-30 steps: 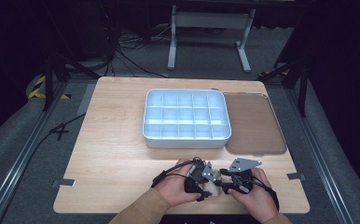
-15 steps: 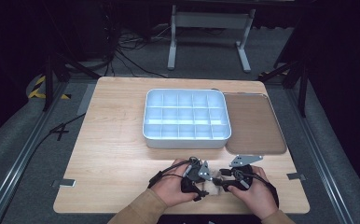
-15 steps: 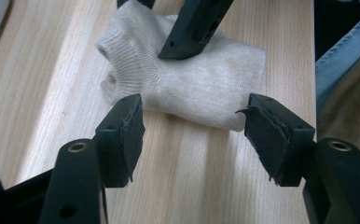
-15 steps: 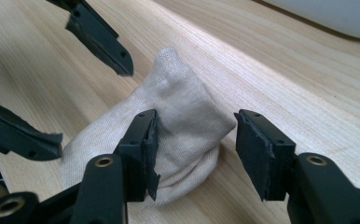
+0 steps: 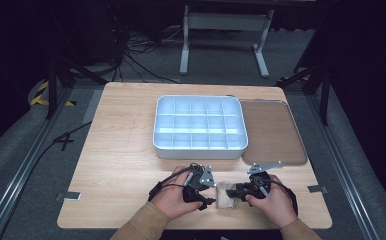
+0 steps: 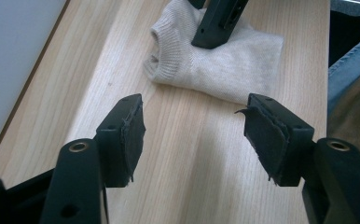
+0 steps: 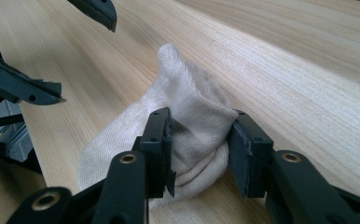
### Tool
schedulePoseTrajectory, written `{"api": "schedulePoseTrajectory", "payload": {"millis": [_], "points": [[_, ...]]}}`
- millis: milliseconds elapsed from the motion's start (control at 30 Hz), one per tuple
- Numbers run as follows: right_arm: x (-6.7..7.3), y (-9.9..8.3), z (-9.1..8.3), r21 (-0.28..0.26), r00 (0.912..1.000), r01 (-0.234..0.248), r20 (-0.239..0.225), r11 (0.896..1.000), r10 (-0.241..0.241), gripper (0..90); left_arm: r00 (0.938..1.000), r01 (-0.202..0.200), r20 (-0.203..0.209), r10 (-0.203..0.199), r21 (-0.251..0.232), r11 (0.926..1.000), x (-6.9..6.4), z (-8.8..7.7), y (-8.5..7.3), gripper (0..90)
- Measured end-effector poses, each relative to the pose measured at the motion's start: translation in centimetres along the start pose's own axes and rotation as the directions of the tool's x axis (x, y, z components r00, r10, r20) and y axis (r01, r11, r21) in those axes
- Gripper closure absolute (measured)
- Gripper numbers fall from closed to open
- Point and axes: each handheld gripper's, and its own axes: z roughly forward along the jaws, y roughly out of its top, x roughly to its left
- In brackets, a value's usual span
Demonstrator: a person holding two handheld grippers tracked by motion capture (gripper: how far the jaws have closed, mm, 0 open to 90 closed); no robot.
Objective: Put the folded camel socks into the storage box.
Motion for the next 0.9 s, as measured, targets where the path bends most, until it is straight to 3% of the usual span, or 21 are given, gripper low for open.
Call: {"api": "schedulePoseTrajectory", "payload": {"millis": [200,900], "points": [[0.3,0.2,0.0,0.016,0.9999,0.004,-0.011,1.000,-0.004,72.8,1.0000,0.007,-0.006,-0.007,-0.003,1.0000,0.1,-0.2,-0.2,38.7],[1.7,0.8,-0.1,0.050,0.9956,0.063,0.067,0.997,-0.066,79.0,0.9993,0.032,-0.020,-0.033,-0.024,0.9992,1.0,-0.8,-0.8,39.4]]}}
